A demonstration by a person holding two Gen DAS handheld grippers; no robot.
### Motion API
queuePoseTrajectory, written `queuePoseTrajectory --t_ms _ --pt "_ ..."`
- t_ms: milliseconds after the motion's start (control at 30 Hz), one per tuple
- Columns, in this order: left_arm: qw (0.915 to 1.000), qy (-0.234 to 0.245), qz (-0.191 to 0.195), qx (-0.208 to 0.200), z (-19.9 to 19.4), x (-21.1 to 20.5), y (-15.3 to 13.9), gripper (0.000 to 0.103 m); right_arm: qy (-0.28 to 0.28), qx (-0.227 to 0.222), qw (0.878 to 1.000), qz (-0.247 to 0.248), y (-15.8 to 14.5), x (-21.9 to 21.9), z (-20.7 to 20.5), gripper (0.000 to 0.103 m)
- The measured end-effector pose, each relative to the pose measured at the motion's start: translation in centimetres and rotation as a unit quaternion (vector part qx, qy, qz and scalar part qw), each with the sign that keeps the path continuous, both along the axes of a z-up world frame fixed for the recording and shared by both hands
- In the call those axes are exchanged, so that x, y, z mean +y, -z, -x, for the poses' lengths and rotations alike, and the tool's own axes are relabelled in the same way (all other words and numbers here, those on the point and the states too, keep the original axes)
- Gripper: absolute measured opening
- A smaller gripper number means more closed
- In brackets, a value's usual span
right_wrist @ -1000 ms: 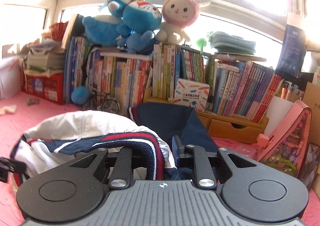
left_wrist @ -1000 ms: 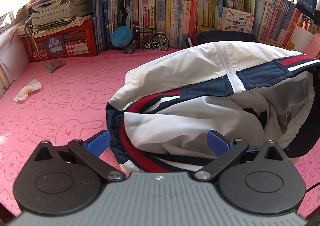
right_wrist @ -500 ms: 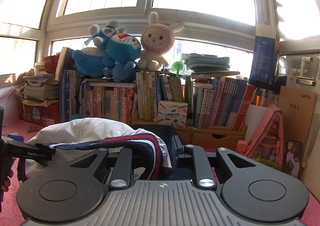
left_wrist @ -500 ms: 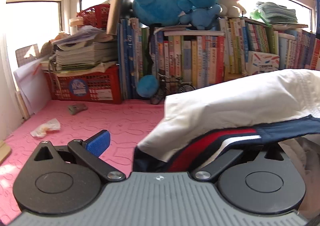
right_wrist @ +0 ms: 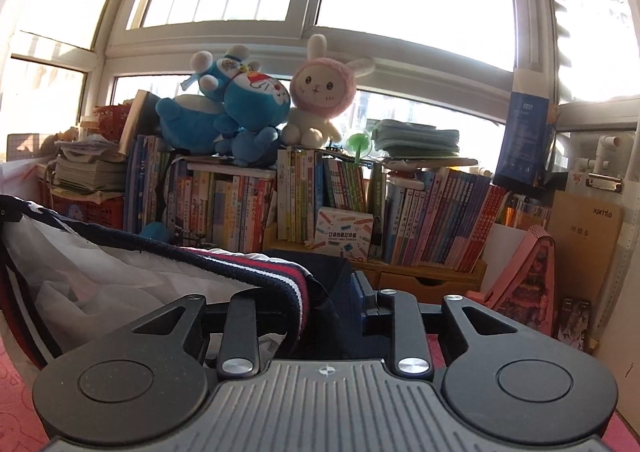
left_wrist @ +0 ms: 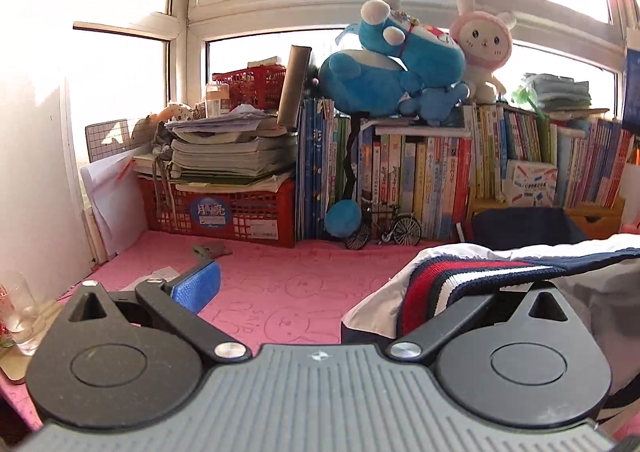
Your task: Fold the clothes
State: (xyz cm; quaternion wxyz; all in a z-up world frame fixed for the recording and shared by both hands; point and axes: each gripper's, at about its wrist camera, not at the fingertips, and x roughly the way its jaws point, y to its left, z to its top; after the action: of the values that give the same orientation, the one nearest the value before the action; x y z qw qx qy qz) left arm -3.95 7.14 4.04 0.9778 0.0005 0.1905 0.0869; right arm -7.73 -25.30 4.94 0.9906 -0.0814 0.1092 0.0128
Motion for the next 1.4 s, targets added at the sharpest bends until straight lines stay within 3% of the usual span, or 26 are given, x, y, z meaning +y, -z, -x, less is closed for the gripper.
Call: queuePoseTrajectory --t_ms 167,233,367,500,567,633,700,733,800,867,900,933,1000,1067,1133,1200,1400 --pt "0.9920 0.012 0.023 0.124 0.4 -0.8 6.0 0.103 0.036 0.103 0.993 0.045 4.9 -0.5 1.0 0.035" --pt "0.9873 0.038 0.026 0.152 1.3 -0.8 6.8 0.103 0.060 0.158 0.984 0.047 7.4 -1.5 1.6 0.029" --pt "0.9743 0.099 0.031 0.200 3.3 -0.8 7.8 0.103 0.101 0.223 0.969 0.021 8.8 -5.0 4.6 0.028" --pt "0.9478 0.170 0.038 0.267 4.1 -2.1 8.6 0.103 0.119 0.283 0.952 0.005 10.1 -6.9 6.9 0.029" --pt "0.9277 0.234 0.067 0.283 4.7 -2.2 8.0 0.103 0.115 0.309 0.944 0.015 10.8 -7.0 7.6 0.030" --pt "0.9080 0.303 0.109 0.268 5.6 -1.6 6.5 0.103 0.082 0.334 0.939 0.003 10.6 -7.3 8.3 0.031" --pt "0.8893 0.365 0.160 0.224 6.4 -0.5 4.1 0.103 0.036 0.341 0.939 -0.035 9.3 -8.0 9.2 0.034" --pt "0.8824 0.388 0.183 0.193 6.6 0.2 2.9 0.103 0.012 0.336 0.940 -0.059 8.3 -8.5 9.6 0.042" --pt "0.8770 0.412 0.214 0.125 6.5 1.1 0.7 0.103 -0.039 0.308 0.946 -0.096 5.7 -9.1 10.2 0.053" --pt "0.8863 0.403 0.219 0.065 5.8 0.9 -0.3 0.103 -0.087 0.272 0.951 -0.122 3.1 -9.5 10.8 0.061" --pt "0.8965 0.387 0.209 0.056 4.9 0.1 0.0 0.103 -0.106 0.250 0.954 -0.126 2.1 -9.5 10.7 0.071" --pt "0.9087 0.366 0.192 0.057 3.8 -1.2 0.7 0.103 -0.125 0.221 0.958 -0.130 0.9 -9.4 10.3 0.081" --pt "0.9308 0.324 0.158 0.060 1.6 -3.6 2.2 0.103 -0.159 0.166 0.964 -0.137 -1.2 -9.1 9.4 0.085" --pt "0.9516 0.268 0.097 0.115 -0.9 -6.0 5.3 0.103 -0.174 0.138 0.964 -0.143 -2.8 -8.6 6.0 0.089" --pt "0.9573 0.241 0.039 0.155 -2.1 -7.9 8.6 0.103 -0.174 0.125 0.966 -0.143 -4.0 -6.7 1.9 0.091" --pt "0.9578 0.235 0.019 0.165 -2.0 -8.8 10.9 0.103 -0.162 0.136 0.967 -0.144 -4.3 -3.6 -2.9 0.091" --pt "0.9601 0.237 -0.023 0.147 0.2 -9.1 12.5 0.103 -0.162 0.173 0.965 -0.116 -1.5 5.7 -16.4 0.088"
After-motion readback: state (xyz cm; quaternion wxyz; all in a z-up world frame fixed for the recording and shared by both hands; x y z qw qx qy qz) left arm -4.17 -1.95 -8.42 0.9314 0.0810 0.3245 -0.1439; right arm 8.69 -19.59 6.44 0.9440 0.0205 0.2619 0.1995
